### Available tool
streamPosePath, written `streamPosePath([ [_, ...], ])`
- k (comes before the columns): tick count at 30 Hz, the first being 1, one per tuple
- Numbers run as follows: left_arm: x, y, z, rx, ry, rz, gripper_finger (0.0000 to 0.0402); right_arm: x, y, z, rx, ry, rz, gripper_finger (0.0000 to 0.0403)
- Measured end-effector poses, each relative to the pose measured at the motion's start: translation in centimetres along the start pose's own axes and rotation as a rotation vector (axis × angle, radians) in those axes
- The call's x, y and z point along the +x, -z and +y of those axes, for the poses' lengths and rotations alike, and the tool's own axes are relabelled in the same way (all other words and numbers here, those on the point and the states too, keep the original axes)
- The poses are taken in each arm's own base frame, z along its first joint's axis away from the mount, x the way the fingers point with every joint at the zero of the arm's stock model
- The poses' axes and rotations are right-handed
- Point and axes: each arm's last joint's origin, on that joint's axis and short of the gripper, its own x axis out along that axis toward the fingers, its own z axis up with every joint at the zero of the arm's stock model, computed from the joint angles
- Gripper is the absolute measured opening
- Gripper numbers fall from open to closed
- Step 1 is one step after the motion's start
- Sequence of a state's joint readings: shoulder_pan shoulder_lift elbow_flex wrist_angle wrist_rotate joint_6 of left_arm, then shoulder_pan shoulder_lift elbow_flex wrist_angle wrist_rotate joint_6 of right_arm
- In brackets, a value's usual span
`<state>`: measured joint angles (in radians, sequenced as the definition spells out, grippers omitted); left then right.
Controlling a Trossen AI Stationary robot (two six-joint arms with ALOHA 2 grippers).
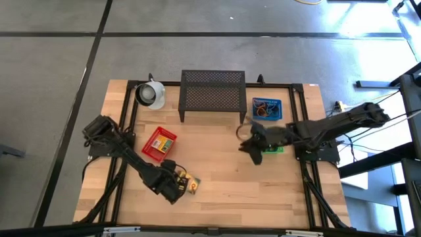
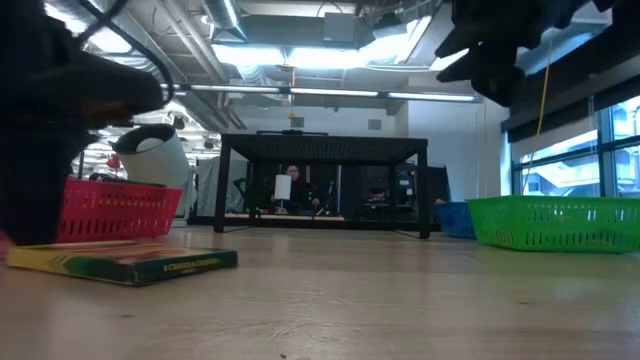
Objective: Pick & Place Office Desk Supplies
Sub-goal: Put the yellow crayon box into the red bin
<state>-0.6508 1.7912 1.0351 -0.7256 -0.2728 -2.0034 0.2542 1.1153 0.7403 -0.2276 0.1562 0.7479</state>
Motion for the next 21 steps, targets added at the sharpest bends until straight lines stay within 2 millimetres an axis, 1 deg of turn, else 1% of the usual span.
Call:
streamPosePath([
  [2,0.2,-0.5,-0.2,-0.003,0.001,-0.010,0.0001,0.8,1.0,0.6,-0.017,-0.005,0.044,0.0136],
  [6,0.4,-1.4,-0.8,-0.007,0.022,-0.029,0.0001,3.0,3.1,1.7,0.004,-0.008,0.116,0.0136],
  [9,0.6,-1.9,-1.2,-0.009,0.042,-0.037,0.0001,4.8,4.6,2.7,0.008,-0.039,0.137,0.0136],
  [16,0.8,-2.7,-1.9,-0.041,0.085,-0.064,0.0001,8.6,7.6,5.2,-0.012,-0.209,0.102,0.0136],
  [21,0.9,-3.1,-2.2,-0.019,0.095,-0.073,0.0001,11.0,10.1,6.2,-0.013,-0.316,0.072,0.0136],
])
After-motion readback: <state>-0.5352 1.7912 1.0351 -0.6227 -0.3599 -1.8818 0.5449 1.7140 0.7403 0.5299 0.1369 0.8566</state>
